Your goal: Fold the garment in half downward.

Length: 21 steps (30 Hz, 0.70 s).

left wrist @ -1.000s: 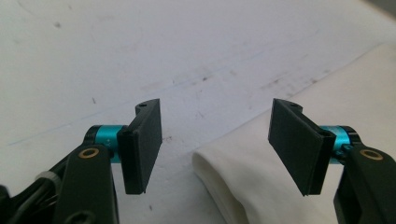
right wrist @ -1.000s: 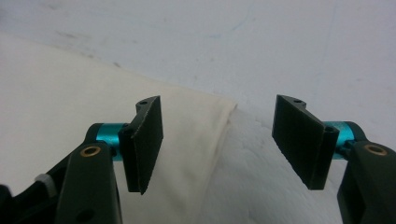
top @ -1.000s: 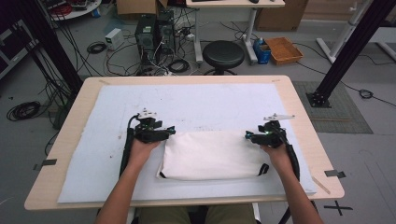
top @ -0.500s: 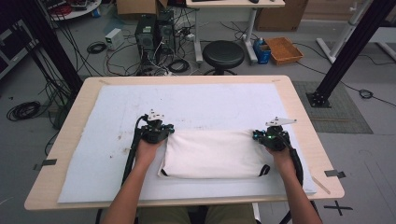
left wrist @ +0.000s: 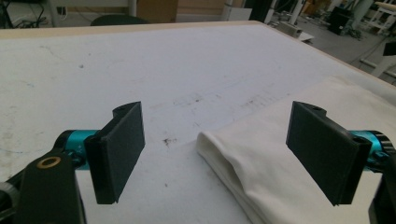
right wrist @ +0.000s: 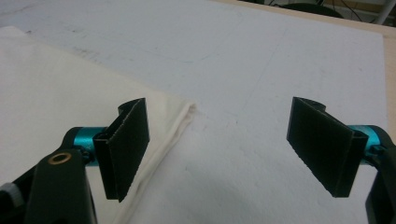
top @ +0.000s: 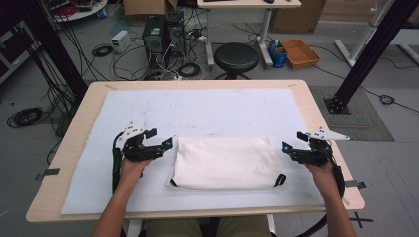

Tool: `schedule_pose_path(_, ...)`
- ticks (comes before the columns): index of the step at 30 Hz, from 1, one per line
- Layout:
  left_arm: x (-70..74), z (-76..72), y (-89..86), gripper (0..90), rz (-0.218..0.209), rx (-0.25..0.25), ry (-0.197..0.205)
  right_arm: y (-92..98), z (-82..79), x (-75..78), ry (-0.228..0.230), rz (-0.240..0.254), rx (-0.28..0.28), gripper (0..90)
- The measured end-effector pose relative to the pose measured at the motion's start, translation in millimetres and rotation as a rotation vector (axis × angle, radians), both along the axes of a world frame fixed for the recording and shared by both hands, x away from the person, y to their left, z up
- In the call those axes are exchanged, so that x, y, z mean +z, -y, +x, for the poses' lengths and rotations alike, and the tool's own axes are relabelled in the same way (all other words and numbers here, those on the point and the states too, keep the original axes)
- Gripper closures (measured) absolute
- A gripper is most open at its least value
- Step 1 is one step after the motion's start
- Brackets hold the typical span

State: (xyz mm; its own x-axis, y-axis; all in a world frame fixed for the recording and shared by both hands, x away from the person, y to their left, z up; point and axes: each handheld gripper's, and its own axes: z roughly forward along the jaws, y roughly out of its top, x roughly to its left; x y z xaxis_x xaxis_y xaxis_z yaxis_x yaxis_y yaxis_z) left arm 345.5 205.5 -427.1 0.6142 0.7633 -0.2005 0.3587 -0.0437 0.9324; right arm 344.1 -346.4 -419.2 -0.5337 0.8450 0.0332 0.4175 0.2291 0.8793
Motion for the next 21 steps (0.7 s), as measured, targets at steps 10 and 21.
schedule_pose_path(10, -8.1, 0.7, -14.9, 19.5, -0.023, -0.021, -0.003, 8.8, -12.8, -9.8, 0.003, -0.004, 0.005, 20.7)
schedule_pose_path(21, -14.9, 0.4, -20.8, 19.8, -0.035, -0.015, -0.030, 7.8, -9.7, -12.6, -0.010, -0.004, -0.002, 20.0)
